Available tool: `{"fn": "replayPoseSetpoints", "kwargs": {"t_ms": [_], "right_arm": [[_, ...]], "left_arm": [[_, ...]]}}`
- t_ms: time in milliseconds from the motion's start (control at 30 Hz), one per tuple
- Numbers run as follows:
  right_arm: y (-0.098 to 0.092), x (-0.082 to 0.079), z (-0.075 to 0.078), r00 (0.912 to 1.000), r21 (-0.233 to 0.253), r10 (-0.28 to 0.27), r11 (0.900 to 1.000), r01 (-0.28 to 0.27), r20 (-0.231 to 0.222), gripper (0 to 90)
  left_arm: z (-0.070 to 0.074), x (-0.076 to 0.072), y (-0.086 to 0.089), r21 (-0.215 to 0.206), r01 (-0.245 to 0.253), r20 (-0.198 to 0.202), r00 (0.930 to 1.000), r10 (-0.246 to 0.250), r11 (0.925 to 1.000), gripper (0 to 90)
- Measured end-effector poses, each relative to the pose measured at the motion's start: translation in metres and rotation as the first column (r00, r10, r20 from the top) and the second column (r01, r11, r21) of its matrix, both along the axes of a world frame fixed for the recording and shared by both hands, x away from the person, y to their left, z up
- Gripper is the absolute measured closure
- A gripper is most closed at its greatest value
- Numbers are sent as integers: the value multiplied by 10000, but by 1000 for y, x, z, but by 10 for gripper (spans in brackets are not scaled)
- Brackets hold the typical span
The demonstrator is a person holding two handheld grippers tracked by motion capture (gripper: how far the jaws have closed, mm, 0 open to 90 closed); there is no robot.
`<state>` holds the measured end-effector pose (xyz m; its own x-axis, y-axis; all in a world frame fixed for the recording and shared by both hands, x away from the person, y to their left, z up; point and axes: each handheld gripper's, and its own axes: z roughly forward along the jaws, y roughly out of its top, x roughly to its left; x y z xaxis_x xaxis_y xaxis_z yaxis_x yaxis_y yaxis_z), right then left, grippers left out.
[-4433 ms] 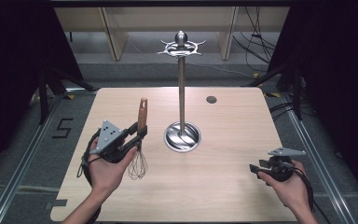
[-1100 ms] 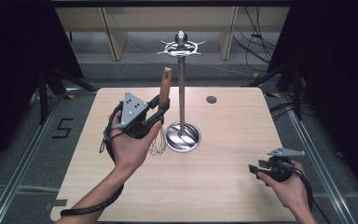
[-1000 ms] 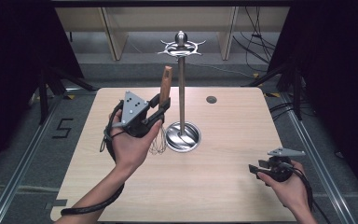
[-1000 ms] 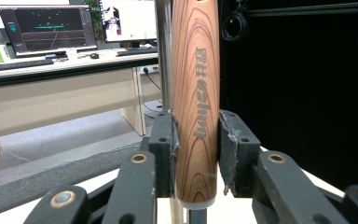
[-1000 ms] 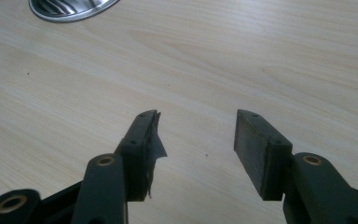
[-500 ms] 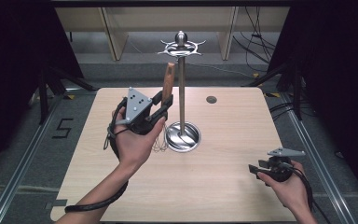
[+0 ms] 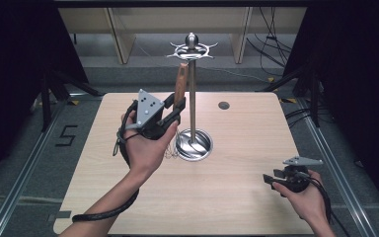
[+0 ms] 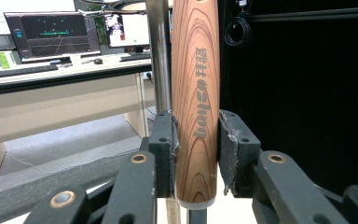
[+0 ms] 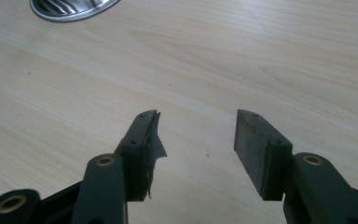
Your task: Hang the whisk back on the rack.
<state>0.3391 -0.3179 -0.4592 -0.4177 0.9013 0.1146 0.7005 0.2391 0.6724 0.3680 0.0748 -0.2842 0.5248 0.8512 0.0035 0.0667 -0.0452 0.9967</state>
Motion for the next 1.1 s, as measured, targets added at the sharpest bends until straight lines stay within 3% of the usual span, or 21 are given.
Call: {"fn": "replayPoseSetpoints", "kwargs": {"t_ms": [233,267,300,467,500,767,800,867,1100], "right_arm": [[0,0,0,10000,11,-5,10000,5,2,502],[2,-1,2,9995,170,-188,9997,192,-247,502],[0,0,0,10000,15,1,10000,-1,-1,502],[1,-1,2,9996,170,-180,9997,185,-239,502],[0,0,-1,10000,-30,33,10000,-33,63,502],[0,0,0,10000,15,-2,10000,2,-21,502],[2,-1,1,9996,158,-155,9997,159,-238,502],[0,0,0,10000,12,11,10000,-11,-6,502],[0,0,0,10000,25,2,10000,-2,-19,502]], "left_arm": [[2,2,-2,47,-96,18,10000,96,9999,682],[2,2,-2,44,-102,26,9999,102,9999,682],[2,2,-3,41,-105,24,9999,105,9999,682],[4,3,-4,55,-122,22,9999,121,9999,682],[4,4,-4,37,-127,14,9999,127,9999,682],[6,7,-6,110,-216,56,9998,216,9997,682],[6,7,-6,112,-224,61,9997,223,9997,682],[6,8,-7,118,-218,41,9998,218,9997,682],[6,11,-8,135,-262,-6,9997,262,9996,682]]}}
